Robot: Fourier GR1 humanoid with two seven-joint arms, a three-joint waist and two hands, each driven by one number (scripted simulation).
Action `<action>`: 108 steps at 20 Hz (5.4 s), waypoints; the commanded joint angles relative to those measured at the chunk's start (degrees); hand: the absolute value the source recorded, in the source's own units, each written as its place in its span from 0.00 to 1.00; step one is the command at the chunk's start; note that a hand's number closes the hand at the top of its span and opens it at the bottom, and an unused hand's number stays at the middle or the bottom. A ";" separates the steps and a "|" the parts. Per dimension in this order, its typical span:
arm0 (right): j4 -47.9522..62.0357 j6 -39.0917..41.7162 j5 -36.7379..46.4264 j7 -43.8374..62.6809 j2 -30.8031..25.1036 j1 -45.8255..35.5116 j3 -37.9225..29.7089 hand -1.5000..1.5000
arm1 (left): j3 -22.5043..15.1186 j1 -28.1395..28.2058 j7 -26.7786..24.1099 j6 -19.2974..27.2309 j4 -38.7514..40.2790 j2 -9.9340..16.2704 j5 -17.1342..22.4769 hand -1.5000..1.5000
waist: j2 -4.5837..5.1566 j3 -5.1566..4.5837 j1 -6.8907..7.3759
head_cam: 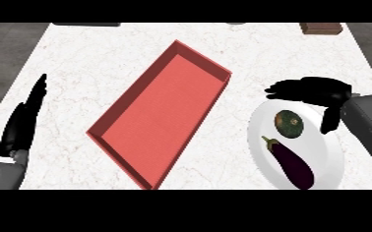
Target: Pick the squash from the plate and place it in the cardboard box
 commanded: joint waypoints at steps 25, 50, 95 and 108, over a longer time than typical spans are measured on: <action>-5.96 -0.88 6.87 -2.57 3.79 6.30 2.29 0.00 | 5.38 0.55 0.21 -2.54 0.02 -3.67 -4.47 0.50 | -0.51 -0.10 -2.01; -3.51 -14.05 5.20 32.66 16.40 11.22 -18.48 1.00 | 9.91 3.73 1.67 -4.93 -1.89 -3.55 -6.90 0.50 | -1.62 -0.26 -4.25; -11.46 -24.67 -20.91 75.05 37.20 -24.16 -4.98 1.00 | 8.85 -3.10 6.04 -7.98 -4.19 -8.85 -11.89 0.50 | 0.15 -0.12 1.23; 1.27 -32.82 -39.66 75.03 37.20 -26.62 4.15 0.00 | 8.89 -4.86 1.63 -8.78 -0.36 -9.21 -12.89 0.50 | 0.87 -0.14 4.24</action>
